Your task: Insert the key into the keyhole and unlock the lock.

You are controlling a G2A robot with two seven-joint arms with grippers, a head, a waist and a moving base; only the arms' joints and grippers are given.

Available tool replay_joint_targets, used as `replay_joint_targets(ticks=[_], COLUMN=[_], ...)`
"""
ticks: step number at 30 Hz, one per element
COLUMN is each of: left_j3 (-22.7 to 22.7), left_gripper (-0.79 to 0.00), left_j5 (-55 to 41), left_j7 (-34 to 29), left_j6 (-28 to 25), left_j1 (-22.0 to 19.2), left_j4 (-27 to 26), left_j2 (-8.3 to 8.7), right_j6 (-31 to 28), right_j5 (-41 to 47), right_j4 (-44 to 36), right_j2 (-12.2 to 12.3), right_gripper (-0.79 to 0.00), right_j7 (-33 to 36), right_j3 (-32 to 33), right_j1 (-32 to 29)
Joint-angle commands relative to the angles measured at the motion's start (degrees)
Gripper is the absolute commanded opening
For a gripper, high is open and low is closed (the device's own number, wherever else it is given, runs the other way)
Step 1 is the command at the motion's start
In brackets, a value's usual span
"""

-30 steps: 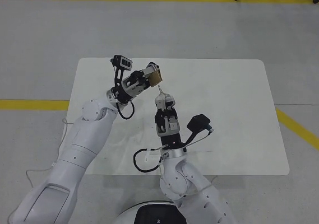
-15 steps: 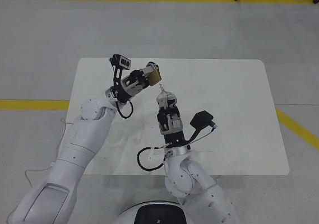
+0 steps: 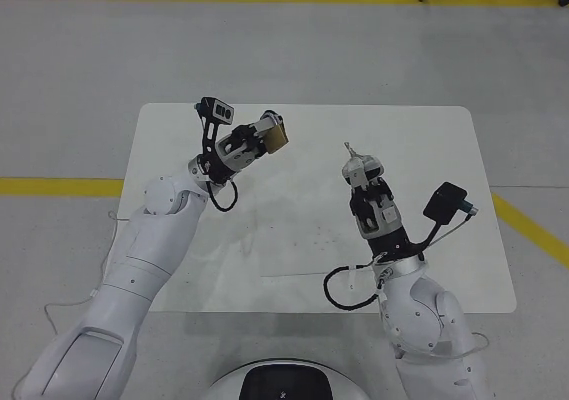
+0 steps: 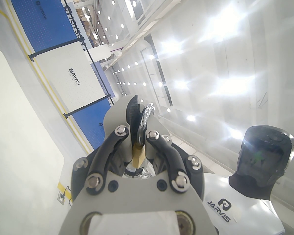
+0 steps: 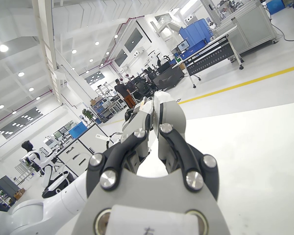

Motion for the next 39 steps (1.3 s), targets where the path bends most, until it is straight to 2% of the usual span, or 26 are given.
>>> replay_joint_targets(ticks=[1, 4, 7, 9, 12, 16, 19, 34, 39], left_j3=[1.31, 4.88, 8.42, 10.98, 14.20, 17.39, 17.63, 17.59, 16.91], left_gripper=[-0.785, -0.785, -0.785, -0.785, -0.785, -0.785, -0.785, -0.785, -0.785], left_j5=[-0.72, -7.59, -13.25, -16.18, -20.10, -26.80, -31.51, -31.93, -29.67], left_j7=[1.14, 1.17, 1.43, 1.13, -1.11, -5.40, -8.46, -8.91, -4.09], left_j6=[0.96, 2.58, 3.25, 3.78, 4.77, 6.26, 7.04, 7.22, 7.38], left_j1=[0.28, -1.94, -7.31, -10.87, -15.51, -17.43, -17.51, -17.52, -14.82], left_j4=[-1.63, -1.06, 5.76, 10.59, 17.02, 22.85, 26.63, 26.93, 23.35], left_j2=[-0.45, -2.22, -4.53, -6.32, -9.02, -12.64, -14.51, -14.66, -14.58], right_j6=[0.00, 0.00, -0.38, 0.88, 3.02, 5.36, 7.21, 7.62, 7.90], right_j5=[0.00, 0.00, -0.52, -1.43, -5.84, -9.87, -11.52, -12.02, -11.44], right_j4=[0.00, 0.00, 0.21, 0.14, -0.11, -1.11, -3.32, -3.90, -3.75], right_j2=[0.00, 0.00, -0.04, -0.17, -0.14, -0.17, -0.20, -0.21, -0.26], right_gripper=[-0.785, -0.785, -0.785, -0.785, -0.785, -0.785, -0.785, -0.785, -0.785], right_j7=[0.01, 0.01, -1.27, -4.90, -6.85, -8.48, -8.45, -8.24, -7.71], right_j3=[0.01, 0.01, -0.35, -0.46, -0.71, -1.47, -2.21, -2.47, -2.87], right_j1=[0.00, 0.00, 0.01, -1.06, -2.61, -3.98, -5.23, -5.55, -5.47])
